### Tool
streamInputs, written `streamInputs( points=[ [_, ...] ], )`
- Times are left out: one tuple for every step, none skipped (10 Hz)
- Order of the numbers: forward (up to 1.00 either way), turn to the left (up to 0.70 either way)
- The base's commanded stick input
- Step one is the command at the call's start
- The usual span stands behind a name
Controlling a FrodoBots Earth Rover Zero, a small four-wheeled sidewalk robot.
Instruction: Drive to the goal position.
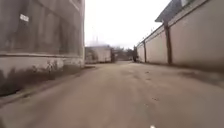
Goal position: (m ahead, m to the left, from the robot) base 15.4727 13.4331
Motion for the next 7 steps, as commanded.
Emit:
streamInputs(
  points=[
    [0.7, 0.0],
    [0.7, 0.0],
    [0.7, 0.0],
    [0.7, 0.0],
    [0.7, 0.0],
    [0.7, 0.0],
    [0.7, 0.0]
  ],
)
